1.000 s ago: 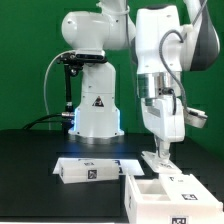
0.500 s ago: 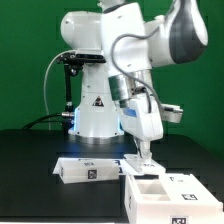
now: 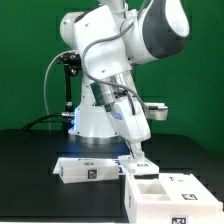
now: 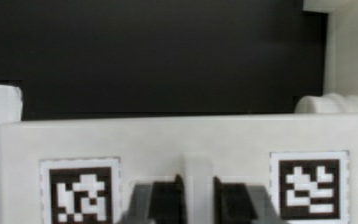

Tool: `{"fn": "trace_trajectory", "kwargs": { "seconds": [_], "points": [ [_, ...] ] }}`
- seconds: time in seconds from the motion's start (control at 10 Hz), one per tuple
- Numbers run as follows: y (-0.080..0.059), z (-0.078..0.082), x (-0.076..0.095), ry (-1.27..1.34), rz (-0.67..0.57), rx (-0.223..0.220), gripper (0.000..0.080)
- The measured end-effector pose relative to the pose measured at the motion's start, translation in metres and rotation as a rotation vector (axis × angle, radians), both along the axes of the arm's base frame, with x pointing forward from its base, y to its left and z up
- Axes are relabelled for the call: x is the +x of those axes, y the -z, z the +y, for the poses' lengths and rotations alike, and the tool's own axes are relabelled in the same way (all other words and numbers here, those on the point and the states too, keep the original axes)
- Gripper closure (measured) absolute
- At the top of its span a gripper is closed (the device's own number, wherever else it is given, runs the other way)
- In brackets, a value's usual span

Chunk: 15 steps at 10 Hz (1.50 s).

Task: Assemble cabinet

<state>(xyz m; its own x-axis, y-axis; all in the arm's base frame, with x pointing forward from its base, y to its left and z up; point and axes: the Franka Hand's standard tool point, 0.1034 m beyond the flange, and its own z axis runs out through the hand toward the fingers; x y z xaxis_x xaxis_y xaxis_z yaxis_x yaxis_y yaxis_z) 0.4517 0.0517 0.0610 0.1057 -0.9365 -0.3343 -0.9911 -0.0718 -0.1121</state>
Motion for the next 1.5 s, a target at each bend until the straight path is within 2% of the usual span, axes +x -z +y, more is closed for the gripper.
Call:
{"fn": "trace_trajectory", "kwargs": {
  "seconds": [0.3,0.5,0.7,1.2,1.5],
  "points": [
    [0.0,-0.002,0.002,-0.005,0.006,-0.009,0.0735],
    [-0.003,-0.005,0.011,0.01,-0.008,-0.006,0.0735],
    [-0.003,-0.01,0.01,0.029,-0.011,-0.005,0.0735],
    [-0.002,-0.009,0.01,0.027,-0.01,-0.006,0.0735],
    [0.003,-0.01,0.008,0.031,0.0,-0.012,0.0735]
  ]
}}
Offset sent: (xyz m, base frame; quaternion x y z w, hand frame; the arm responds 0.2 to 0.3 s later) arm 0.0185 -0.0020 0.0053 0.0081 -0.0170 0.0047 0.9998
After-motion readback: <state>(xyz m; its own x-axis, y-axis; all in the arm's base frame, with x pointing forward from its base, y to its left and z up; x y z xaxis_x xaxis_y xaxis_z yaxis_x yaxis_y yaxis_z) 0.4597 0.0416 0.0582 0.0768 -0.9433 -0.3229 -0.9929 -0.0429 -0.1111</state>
